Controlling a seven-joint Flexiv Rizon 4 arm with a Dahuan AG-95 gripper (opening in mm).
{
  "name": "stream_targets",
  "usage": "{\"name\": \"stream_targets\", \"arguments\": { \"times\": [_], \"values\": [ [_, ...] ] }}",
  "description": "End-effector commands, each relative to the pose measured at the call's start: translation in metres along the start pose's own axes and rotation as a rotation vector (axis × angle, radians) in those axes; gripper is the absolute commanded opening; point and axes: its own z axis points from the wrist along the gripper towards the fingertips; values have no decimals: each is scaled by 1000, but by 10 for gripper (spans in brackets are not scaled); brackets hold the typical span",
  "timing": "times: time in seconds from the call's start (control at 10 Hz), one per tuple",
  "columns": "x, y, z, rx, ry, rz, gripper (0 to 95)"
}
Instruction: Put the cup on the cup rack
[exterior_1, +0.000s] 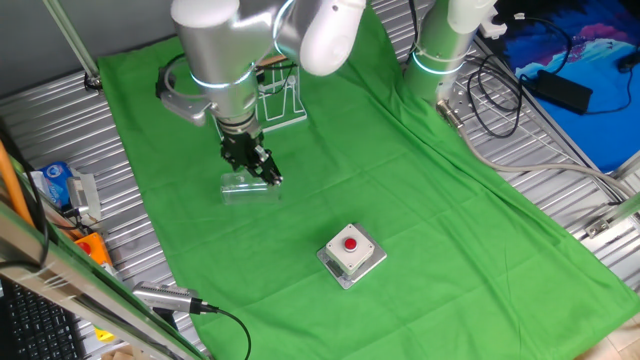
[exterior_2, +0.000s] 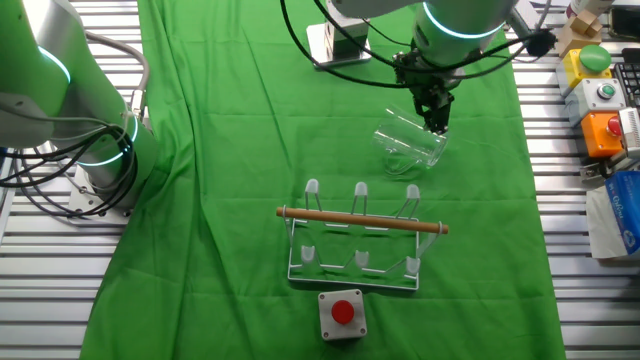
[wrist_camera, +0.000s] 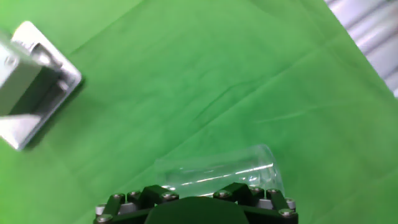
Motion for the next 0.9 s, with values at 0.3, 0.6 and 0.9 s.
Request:
{"name": "stream_targets", "arguments": {
  "times": [0.3,0.6,0.9],
  "values": [
    [0,0,0,20,-8,103,950],
    [0,-16,3,19,-9,33,950],
    [-8,-37,8,13,-11,20,950]
  ]
}}
